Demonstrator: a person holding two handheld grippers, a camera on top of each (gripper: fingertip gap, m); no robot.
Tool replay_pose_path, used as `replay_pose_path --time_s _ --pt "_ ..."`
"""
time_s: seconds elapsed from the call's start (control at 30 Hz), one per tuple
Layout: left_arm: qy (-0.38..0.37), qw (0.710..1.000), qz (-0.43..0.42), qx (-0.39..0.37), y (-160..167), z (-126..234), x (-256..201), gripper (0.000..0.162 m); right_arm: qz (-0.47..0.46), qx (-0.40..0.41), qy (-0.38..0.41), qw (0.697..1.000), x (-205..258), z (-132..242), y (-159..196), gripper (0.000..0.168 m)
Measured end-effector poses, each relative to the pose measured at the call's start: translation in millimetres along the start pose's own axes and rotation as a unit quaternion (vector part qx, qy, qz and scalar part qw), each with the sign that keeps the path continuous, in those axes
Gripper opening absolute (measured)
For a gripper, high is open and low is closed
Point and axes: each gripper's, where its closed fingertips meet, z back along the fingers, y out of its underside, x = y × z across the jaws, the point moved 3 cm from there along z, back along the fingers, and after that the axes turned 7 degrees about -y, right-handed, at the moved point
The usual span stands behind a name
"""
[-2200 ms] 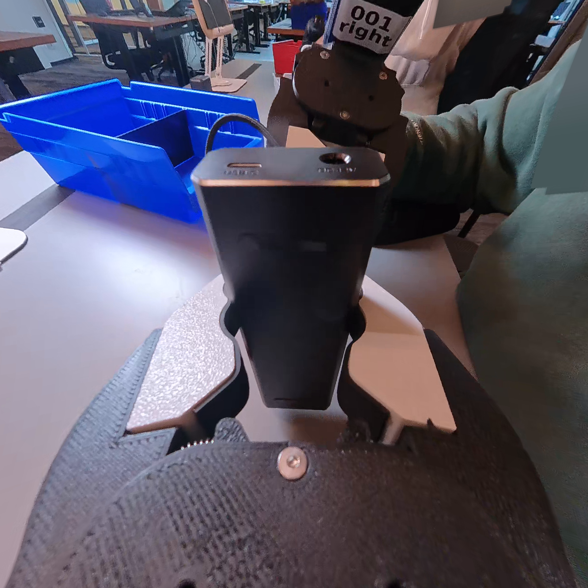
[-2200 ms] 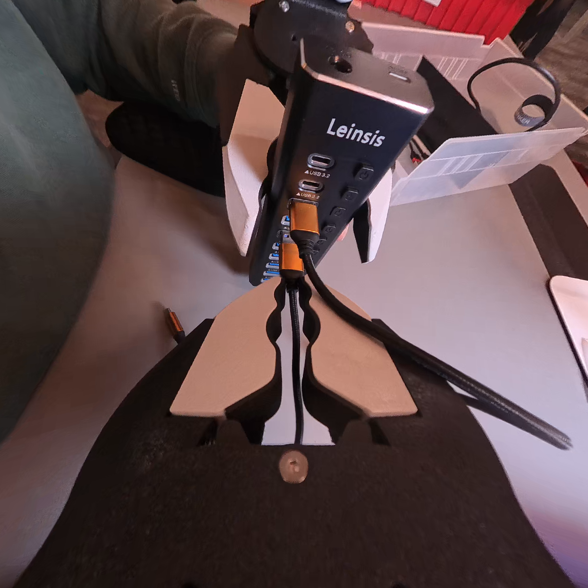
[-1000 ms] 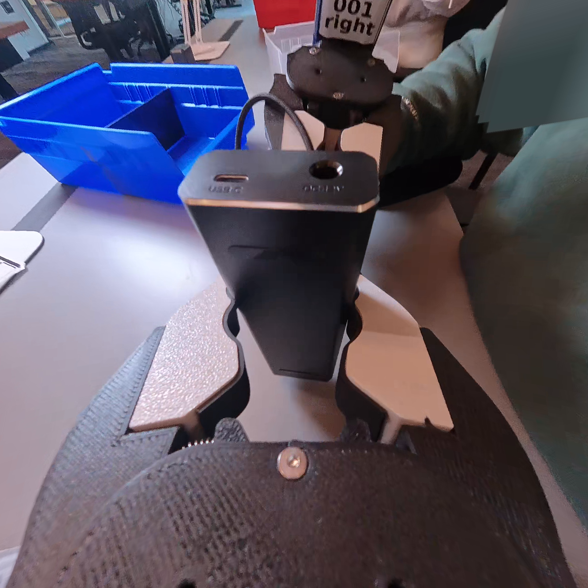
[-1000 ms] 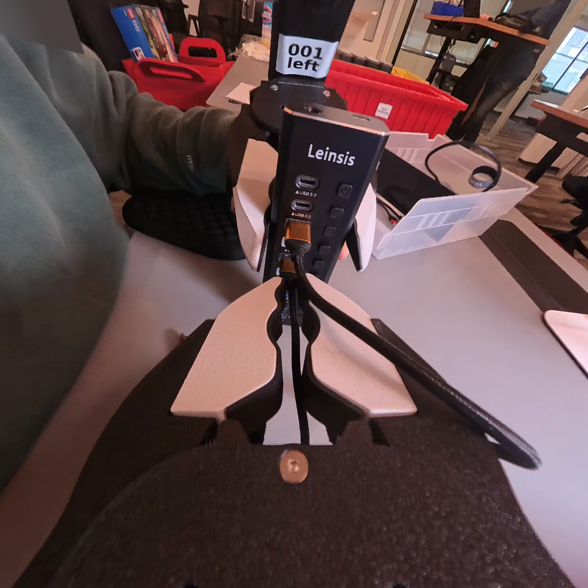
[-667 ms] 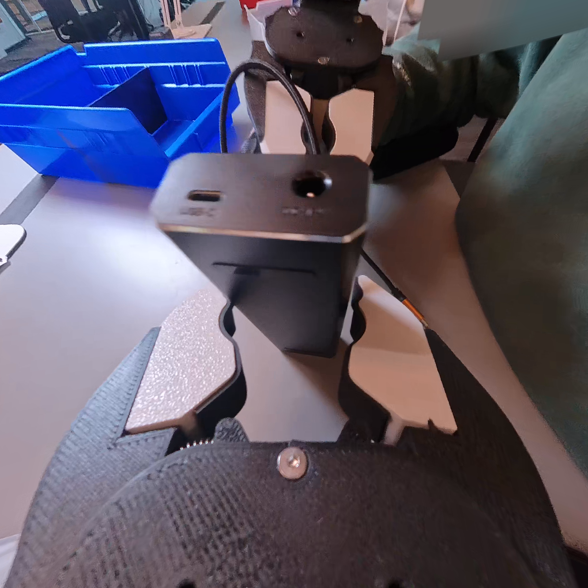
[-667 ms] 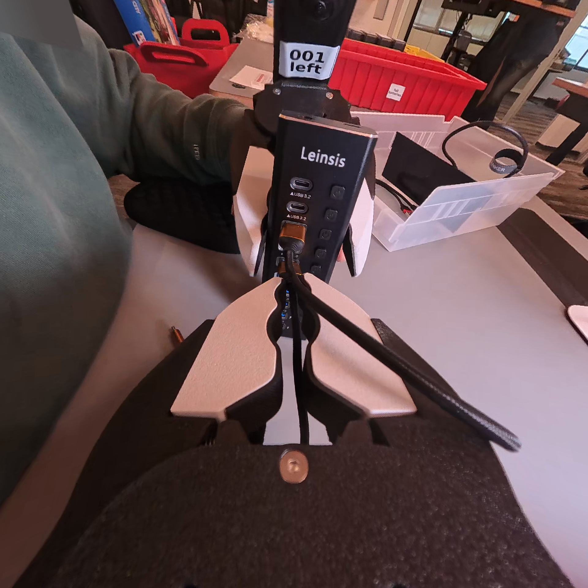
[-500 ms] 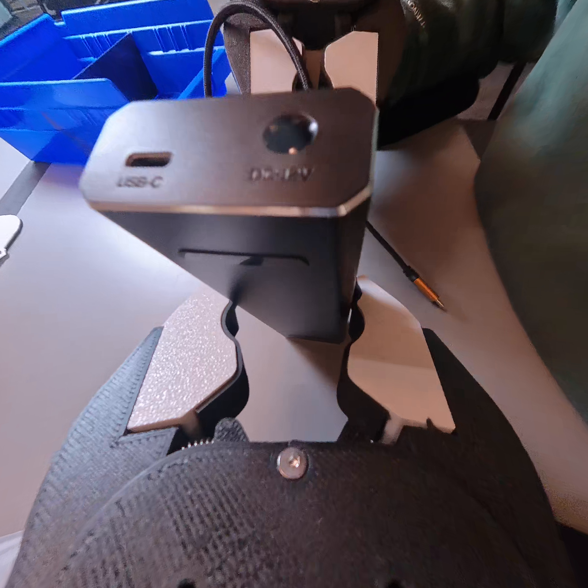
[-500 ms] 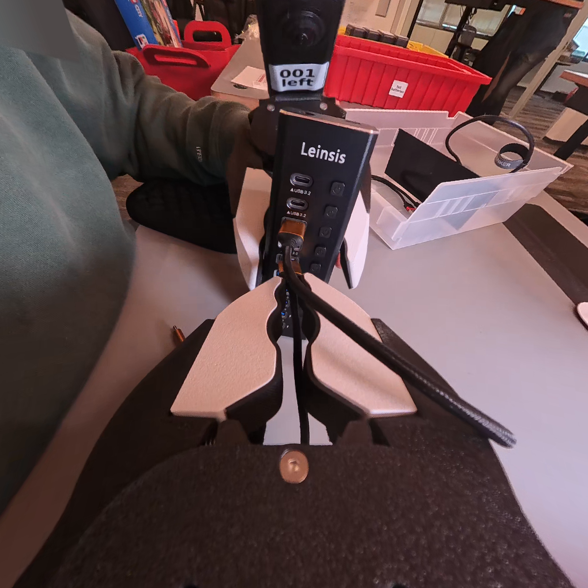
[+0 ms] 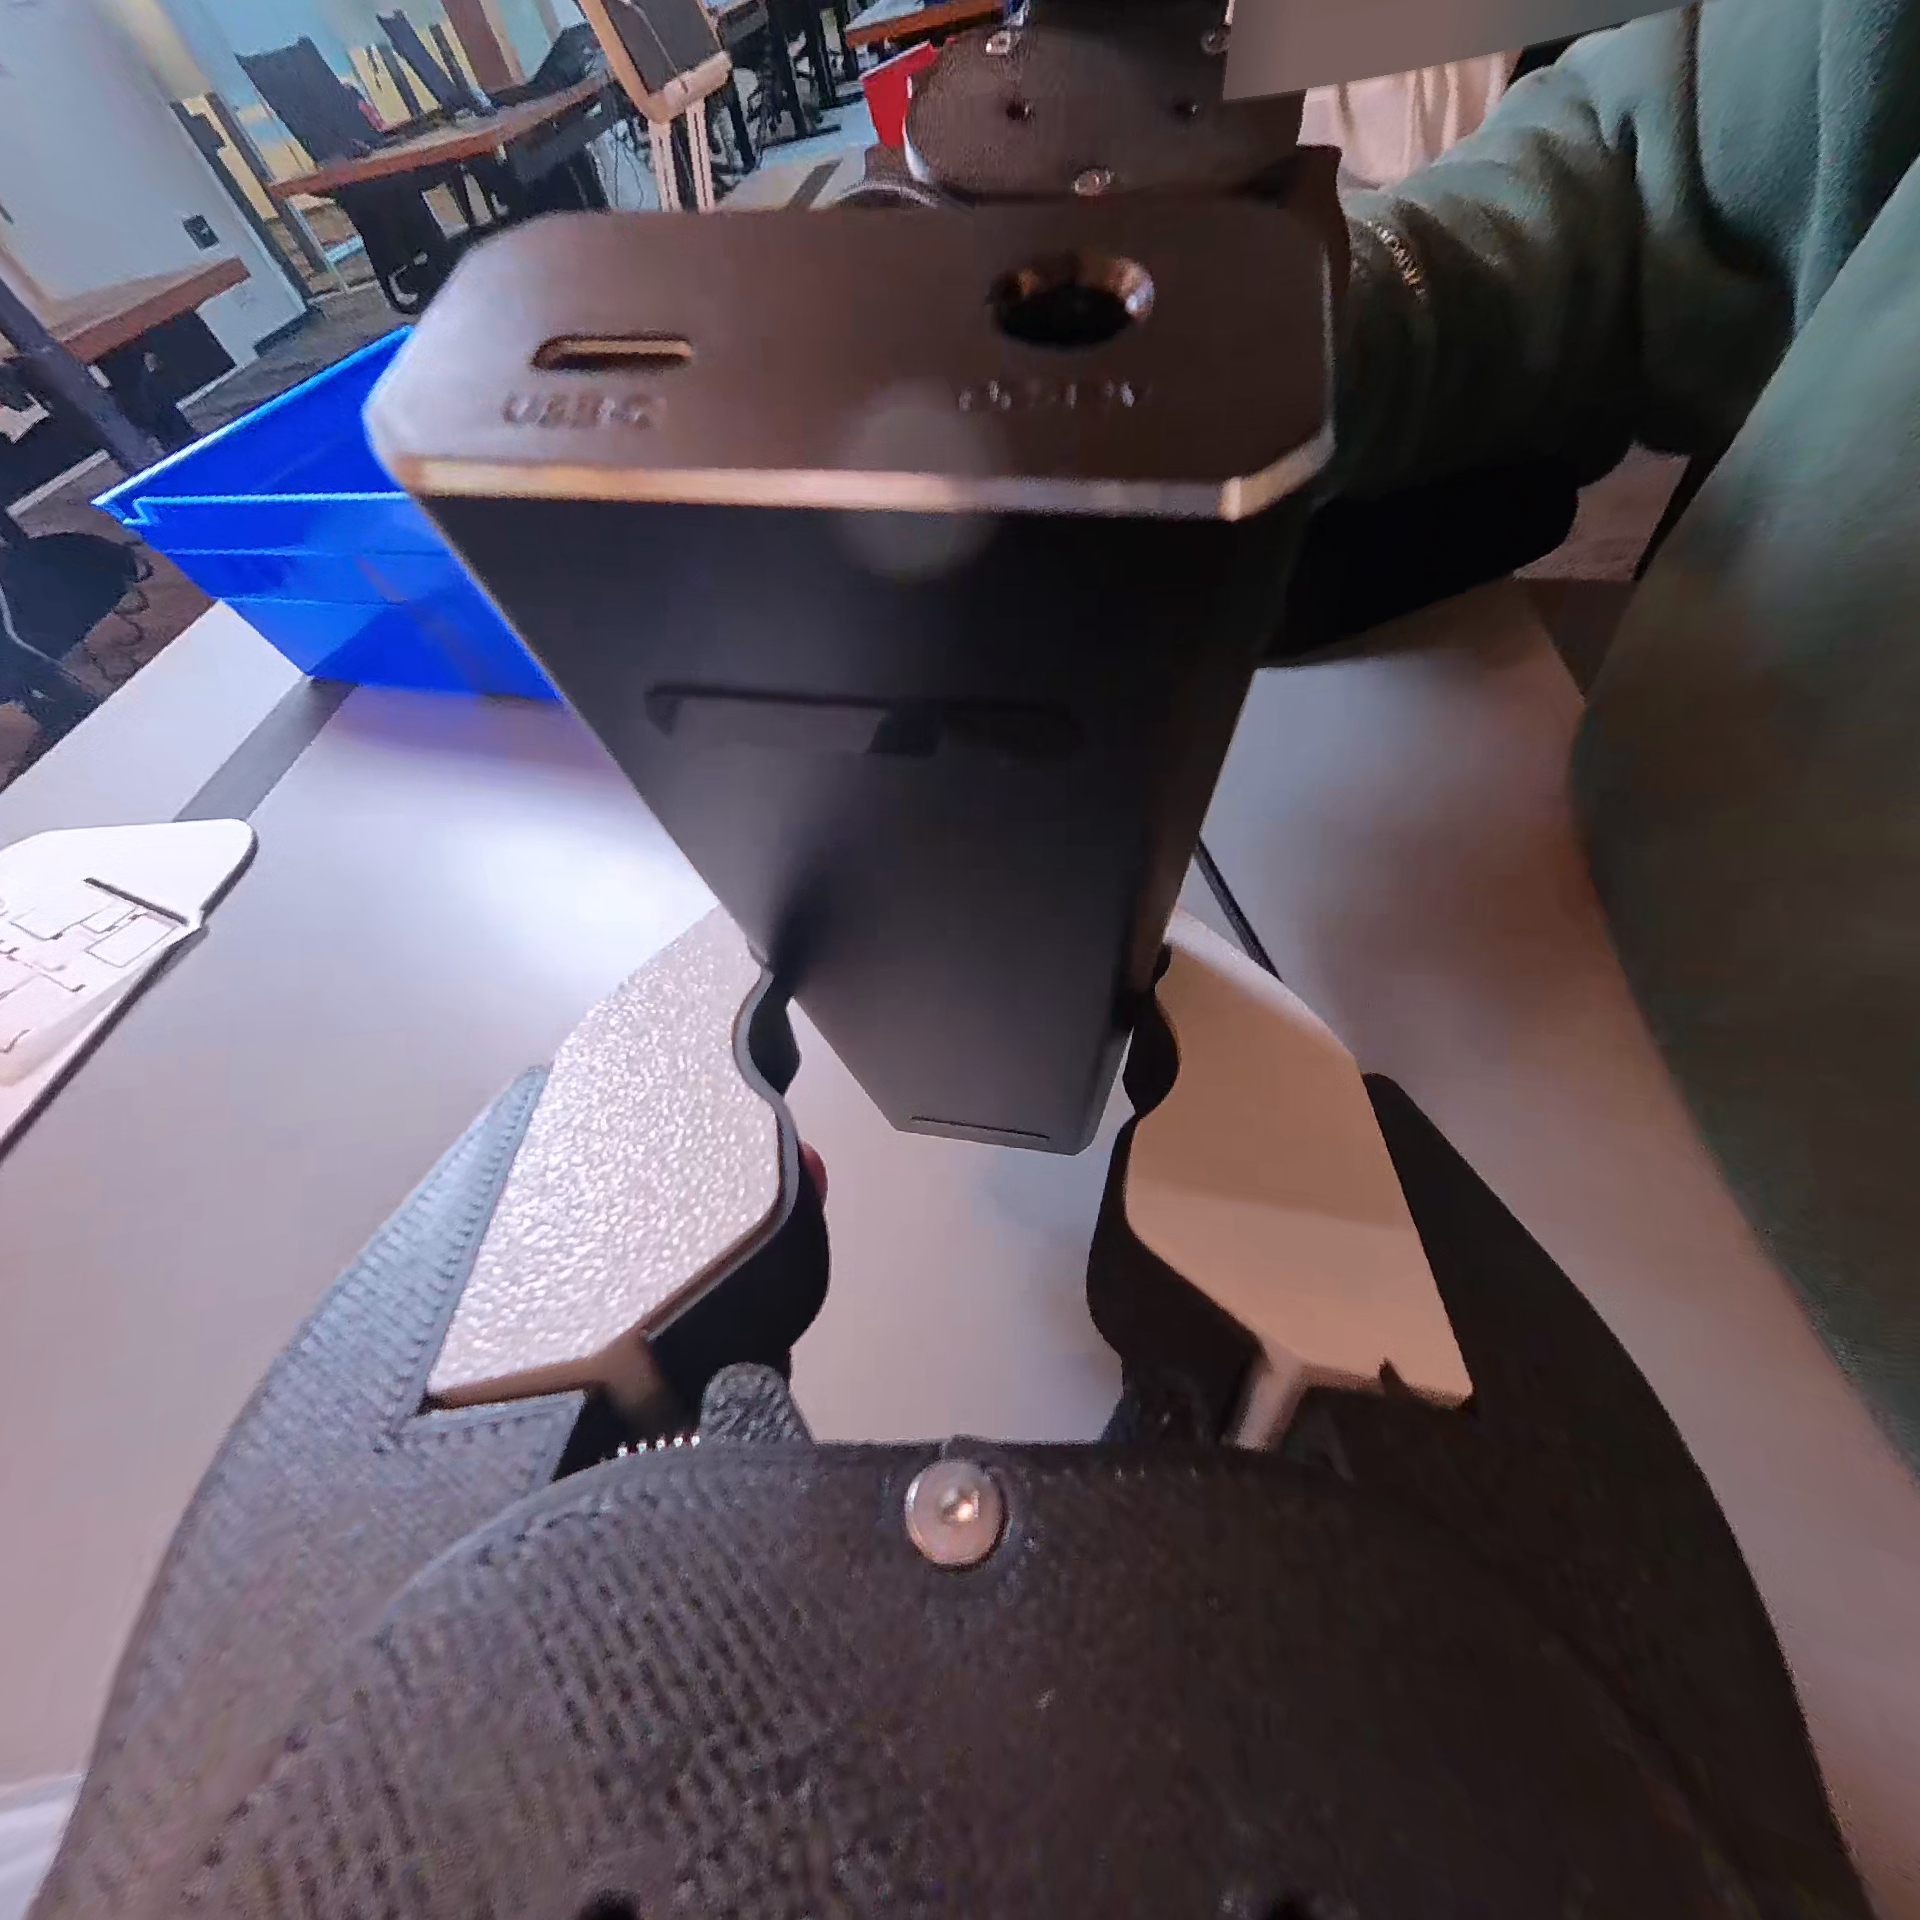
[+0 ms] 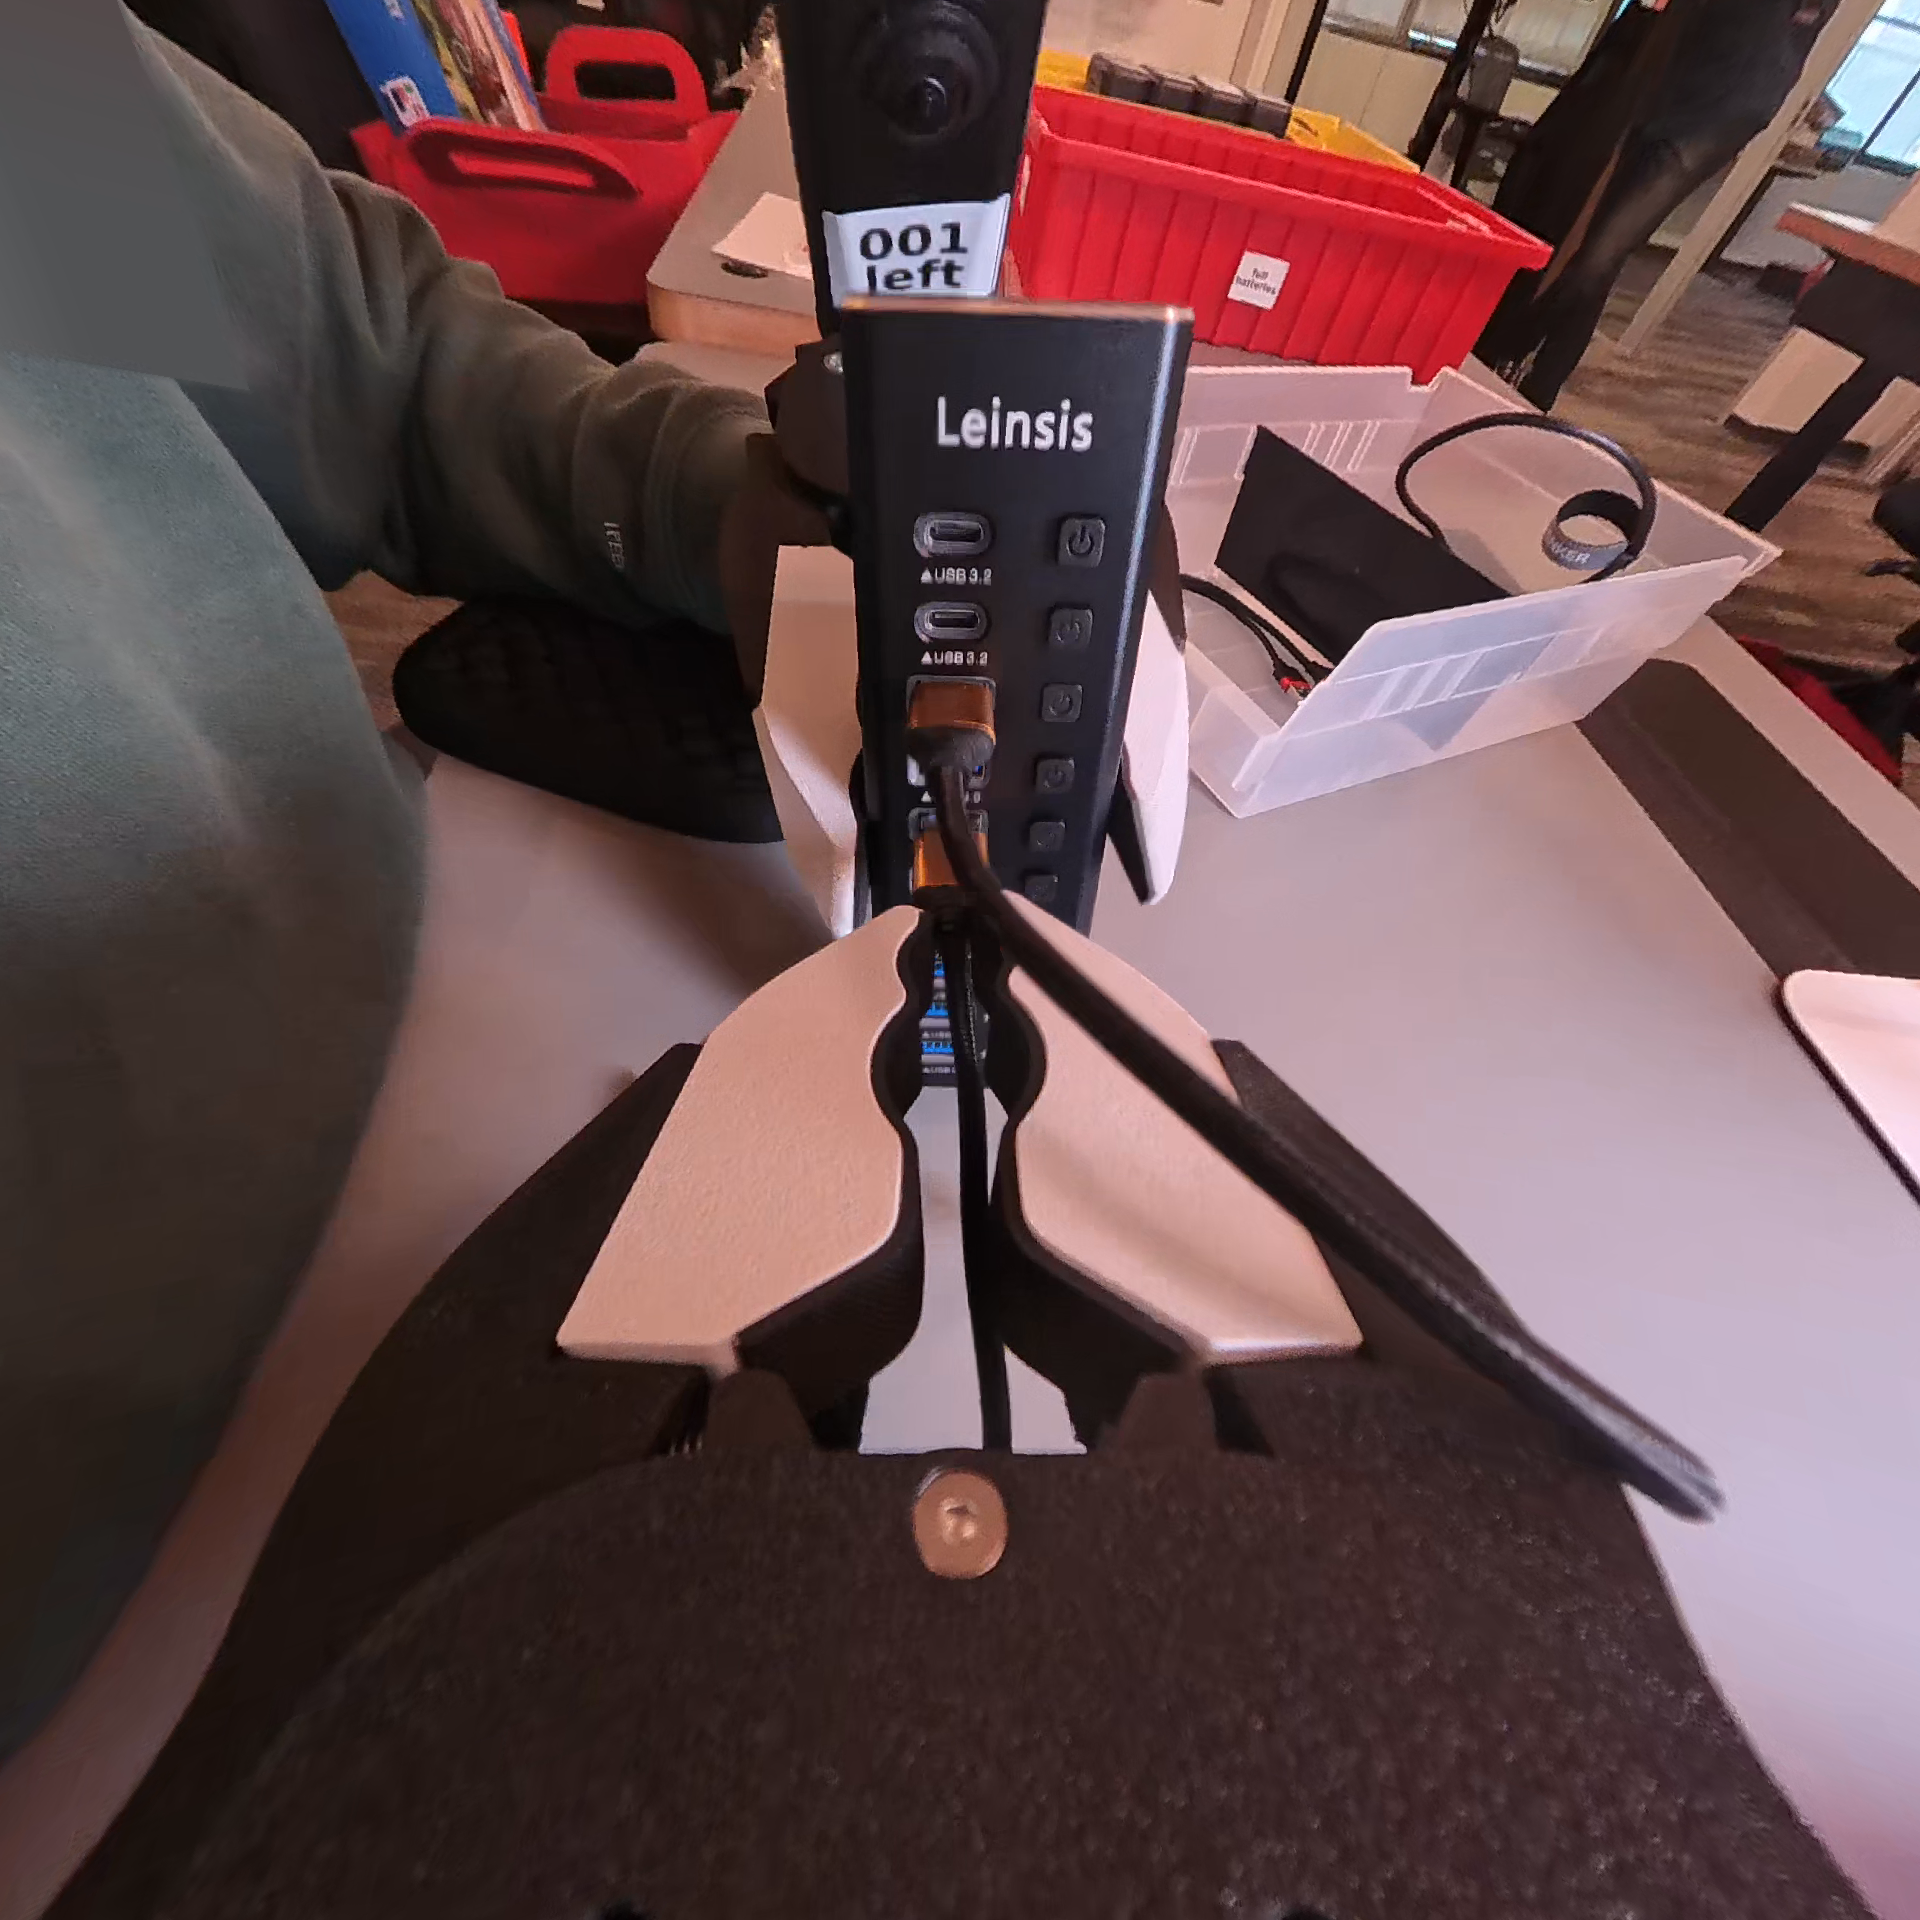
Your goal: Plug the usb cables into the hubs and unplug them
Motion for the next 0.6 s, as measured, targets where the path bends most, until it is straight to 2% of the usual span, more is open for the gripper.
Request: replay_pose_path --time_s 0.37,0.6 --pt "-0.006 1.000 0.013 0.014 6.7 -3.7 1.2 0.063 -0.010 -0.004 0.000 1.000 -2.0 -4.7 5.9 0.007" --pt "-0.015 0.998 0.064 -0.008 13.4 -5.1 19.7 0.064 0.030 0.064 0.092 0.993 -19.3 -8.1 5.6 0.010"
